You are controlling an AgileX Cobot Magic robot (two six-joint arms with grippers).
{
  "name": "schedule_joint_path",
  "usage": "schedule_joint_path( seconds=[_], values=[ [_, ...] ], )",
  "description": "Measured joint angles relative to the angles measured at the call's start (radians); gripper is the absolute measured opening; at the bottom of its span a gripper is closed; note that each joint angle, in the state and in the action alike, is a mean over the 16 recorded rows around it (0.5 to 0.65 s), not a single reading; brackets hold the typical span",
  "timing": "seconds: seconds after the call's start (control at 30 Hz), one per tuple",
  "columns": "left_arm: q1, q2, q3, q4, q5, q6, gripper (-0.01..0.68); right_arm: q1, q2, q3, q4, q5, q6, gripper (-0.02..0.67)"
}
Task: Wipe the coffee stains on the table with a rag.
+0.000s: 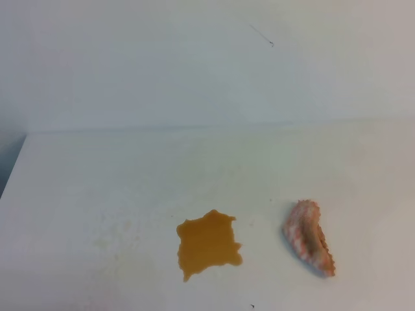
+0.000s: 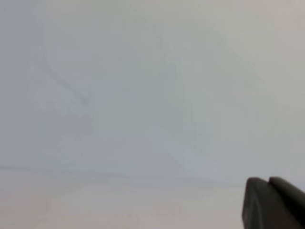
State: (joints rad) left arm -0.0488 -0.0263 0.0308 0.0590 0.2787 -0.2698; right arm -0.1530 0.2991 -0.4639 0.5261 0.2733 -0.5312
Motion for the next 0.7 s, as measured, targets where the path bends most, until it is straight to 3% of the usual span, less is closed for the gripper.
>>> schedule_joint_path(
  seconds=[0.13,0.33,0.5,0.7],
  values=[
    [0.000,0.000,0.000,0.000,0.000,0.000,0.000,0.004,0.216,-0.106,0.128,0.077,-0.063,-0.002],
    [0.000,0.000,0.000,0.000,0.000,0.000,0.000,0.065,0.617,-0.193,0.376,0.074,-0.268,-0.002],
    [0.000,0.000,0.000,0.000,0.000,0.000,0.000,0.204,0.958,-0.248,0.548,-0.026,-0.469,-0.002],
    [0.000,0.000,0.000,0.000,0.000,0.000,0.000,0.423,1.293,-0.340,0.646,-0.145,-0.630,0.020]
  ],
)
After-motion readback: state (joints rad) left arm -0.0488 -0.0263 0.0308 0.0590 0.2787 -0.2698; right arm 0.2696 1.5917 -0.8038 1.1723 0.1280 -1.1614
